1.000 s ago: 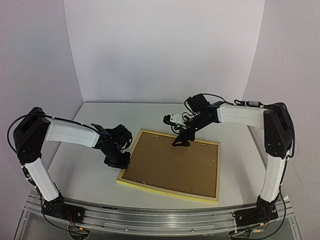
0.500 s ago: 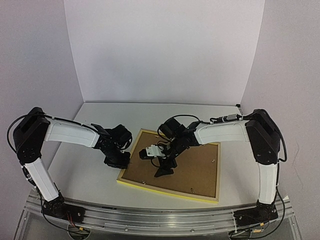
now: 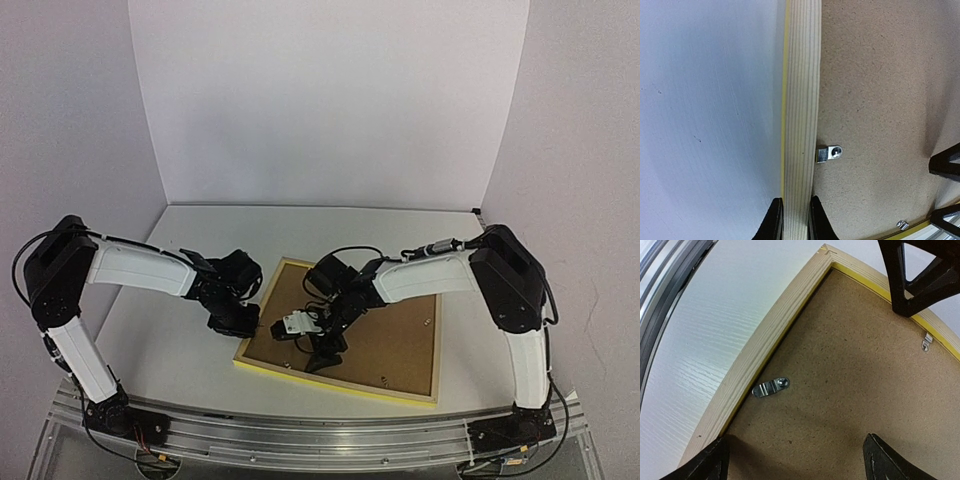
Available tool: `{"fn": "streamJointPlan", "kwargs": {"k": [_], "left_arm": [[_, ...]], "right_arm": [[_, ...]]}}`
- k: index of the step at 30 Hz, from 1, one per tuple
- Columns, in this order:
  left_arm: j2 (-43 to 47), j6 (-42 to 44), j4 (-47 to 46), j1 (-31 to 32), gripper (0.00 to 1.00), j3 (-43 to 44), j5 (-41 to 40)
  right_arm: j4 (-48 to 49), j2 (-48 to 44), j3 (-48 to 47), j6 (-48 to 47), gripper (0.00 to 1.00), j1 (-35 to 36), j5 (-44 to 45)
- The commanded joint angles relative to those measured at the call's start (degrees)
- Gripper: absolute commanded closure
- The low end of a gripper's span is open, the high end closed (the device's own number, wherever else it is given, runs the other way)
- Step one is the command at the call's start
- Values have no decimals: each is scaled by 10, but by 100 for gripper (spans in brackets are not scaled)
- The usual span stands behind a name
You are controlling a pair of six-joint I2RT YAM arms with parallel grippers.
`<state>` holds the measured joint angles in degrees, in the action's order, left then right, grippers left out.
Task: Take the photo out of the frame
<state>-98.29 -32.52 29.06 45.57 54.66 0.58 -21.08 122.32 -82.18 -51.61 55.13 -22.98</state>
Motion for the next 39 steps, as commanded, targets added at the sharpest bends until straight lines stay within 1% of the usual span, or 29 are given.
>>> {"fn": "streamJointPlan", "kwargs": {"k": [1,8,12,17,27,32,36,39], "left_arm": [[-23,-16,-29,-5,100,-39,27],[-10,-40,-50,-5,100,-60,47],[-6,-52,-59,-5,100,-74,52],[-2,-58,-68,-5,100,-79,58],[1,-72,-95,-5,100,-87,81],[4,-82,-97,-5,100,-95,87],[18,-92,-110,-5,100,-111,96],[22,-104,-125,-4,100,-122,107]], "right_arm": [[-3,36,-23,12,9,21,2],[68,63,-38,92,4,33,52],[103,69,-40,118,3,39,57],[140,87,-50,157,3,41,85],[241,110,-56,248,3,43,190],[253,121,-61,292,3,46,221],[258,137,-71,302,4,54,284],[263,145,-76,329,3,62,326]]}}
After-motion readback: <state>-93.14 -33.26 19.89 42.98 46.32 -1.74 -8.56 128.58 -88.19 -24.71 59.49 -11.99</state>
